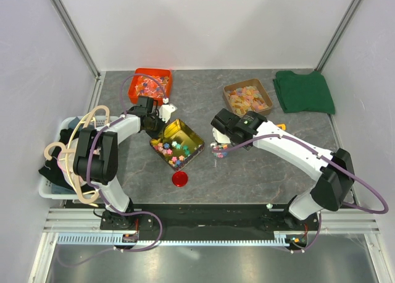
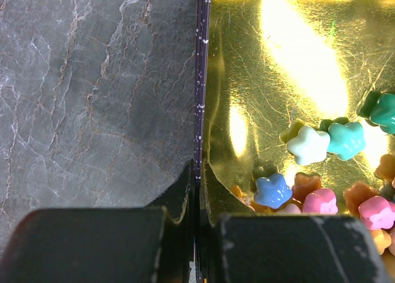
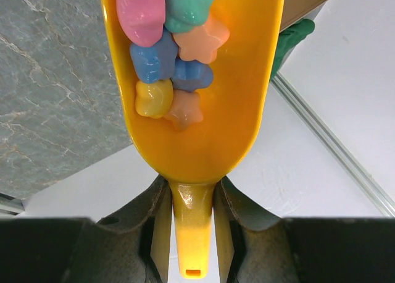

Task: Pack the candies
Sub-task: Place the fake candies in the packing bottle.

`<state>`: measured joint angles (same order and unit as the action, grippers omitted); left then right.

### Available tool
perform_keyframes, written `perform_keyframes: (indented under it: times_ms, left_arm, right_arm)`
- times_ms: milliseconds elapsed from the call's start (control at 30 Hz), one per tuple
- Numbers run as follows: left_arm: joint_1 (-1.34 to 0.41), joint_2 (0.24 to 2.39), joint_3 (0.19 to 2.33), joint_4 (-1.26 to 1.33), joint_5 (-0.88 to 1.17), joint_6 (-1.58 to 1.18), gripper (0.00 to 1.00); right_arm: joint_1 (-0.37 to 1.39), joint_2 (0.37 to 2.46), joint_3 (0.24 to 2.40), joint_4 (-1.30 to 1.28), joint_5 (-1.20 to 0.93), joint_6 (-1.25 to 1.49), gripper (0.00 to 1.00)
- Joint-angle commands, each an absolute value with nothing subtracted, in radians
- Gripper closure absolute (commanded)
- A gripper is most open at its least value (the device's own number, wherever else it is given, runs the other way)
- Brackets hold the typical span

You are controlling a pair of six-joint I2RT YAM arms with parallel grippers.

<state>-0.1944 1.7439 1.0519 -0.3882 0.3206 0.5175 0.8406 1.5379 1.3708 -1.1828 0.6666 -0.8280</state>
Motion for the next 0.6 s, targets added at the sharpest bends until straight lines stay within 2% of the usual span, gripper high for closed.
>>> perform_keyframes:
  times_ms: [0,567]
  left_arm:
    - [-0.199,1.732,1.063,-0.364,0.382,0.509,0.98]
    - [-0.199,1.730,1.045,-0.344,0.385,0.505,0.98]
  right_arm:
    - [0.847,1.540,1.384,-1.187,0.753,-0.848,1.00]
    - [0.903,1.575,1.408,-1.210,0.848,-0.856,1.00]
